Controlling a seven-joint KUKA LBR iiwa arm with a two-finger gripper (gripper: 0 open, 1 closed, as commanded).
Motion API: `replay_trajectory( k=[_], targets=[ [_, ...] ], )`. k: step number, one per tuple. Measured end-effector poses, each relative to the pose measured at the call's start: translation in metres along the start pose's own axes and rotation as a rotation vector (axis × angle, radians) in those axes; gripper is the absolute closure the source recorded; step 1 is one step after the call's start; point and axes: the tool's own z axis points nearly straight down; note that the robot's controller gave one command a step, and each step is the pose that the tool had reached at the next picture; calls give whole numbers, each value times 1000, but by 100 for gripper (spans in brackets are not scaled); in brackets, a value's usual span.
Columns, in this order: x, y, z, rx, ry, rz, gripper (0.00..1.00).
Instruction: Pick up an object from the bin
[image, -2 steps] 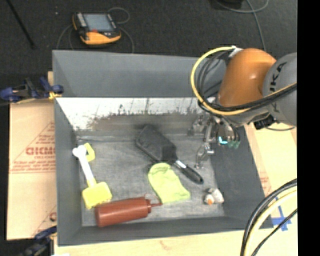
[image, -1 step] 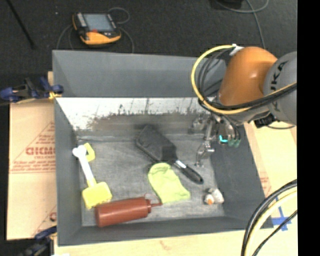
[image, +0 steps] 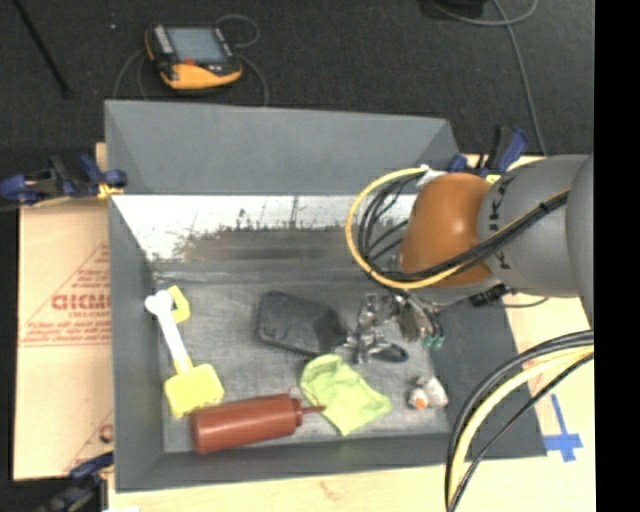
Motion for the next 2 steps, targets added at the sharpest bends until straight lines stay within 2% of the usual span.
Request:
replay_trajectory(
  k=[1,2],
  targets=[
    [0,0,0,1,0,-2,0],
    [0,0,0,1,-2,-4,100]
  ],
)
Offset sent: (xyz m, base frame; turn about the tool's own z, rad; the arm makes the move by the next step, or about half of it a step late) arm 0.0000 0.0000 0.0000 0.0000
